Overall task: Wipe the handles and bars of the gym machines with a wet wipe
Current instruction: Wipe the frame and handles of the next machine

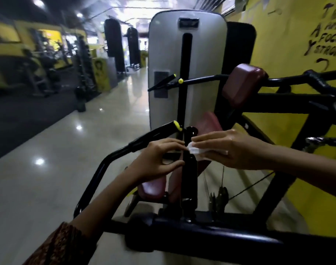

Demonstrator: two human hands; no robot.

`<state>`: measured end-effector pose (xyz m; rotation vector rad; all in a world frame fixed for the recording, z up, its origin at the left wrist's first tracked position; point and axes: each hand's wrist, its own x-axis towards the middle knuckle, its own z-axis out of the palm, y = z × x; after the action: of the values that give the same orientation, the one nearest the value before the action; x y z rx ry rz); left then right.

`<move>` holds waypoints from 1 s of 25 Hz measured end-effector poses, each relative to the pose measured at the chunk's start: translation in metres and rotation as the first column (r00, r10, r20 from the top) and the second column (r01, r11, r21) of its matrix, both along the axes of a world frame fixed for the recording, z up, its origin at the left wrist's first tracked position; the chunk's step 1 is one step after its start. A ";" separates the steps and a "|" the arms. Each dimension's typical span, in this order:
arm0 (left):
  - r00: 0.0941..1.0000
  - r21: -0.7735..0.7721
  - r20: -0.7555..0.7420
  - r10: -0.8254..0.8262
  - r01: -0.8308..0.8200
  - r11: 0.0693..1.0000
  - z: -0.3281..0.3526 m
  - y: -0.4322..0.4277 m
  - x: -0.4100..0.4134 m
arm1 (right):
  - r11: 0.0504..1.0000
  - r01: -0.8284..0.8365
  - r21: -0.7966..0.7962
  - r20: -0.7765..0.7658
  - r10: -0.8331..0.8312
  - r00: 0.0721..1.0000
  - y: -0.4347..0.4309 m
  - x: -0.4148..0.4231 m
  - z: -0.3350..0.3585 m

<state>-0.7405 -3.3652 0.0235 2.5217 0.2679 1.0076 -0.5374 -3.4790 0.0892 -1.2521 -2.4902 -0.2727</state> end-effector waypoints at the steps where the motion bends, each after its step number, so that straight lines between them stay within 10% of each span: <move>1: 0.998 -0.021 0.021 0.065 -0.064 0.998 -0.002 -0.009 -0.002 | 0.997 -0.072 0.001 0.023 0.072 0.997 0.003 0.006 0.001; 12: 0.673 -0.236 -0.009 0.740 -0.720 0.652 -0.019 -0.128 -0.017 | 0.793 -0.609 0.000 0.004 0.609 0.793 0.035 0.003 -0.041; 17: 0.604 -0.308 -0.021 0.797 -0.762 0.569 -0.024 -0.159 -0.001 | 0.730 -0.670 0.135 0.177 0.648 0.741 0.044 -0.007 -0.096; 22: 0.551 -0.376 -0.007 0.834 -0.774 0.508 -0.030 -0.157 0.023 | 0.841 -0.410 0.354 -0.100 0.469 0.877 0.075 0.014 -0.084; 25: 0.538 -0.441 0.038 0.842 -0.747 0.497 -0.031 -0.155 0.022 | 0.788 -0.533 0.309 -0.083 0.581 0.810 0.046 -0.010 -0.110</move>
<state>-0.7182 -3.5198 -0.0080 1.8130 1.5307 1.4030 -0.5471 -3.4326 -0.0207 -0.3691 -2.4321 -0.3186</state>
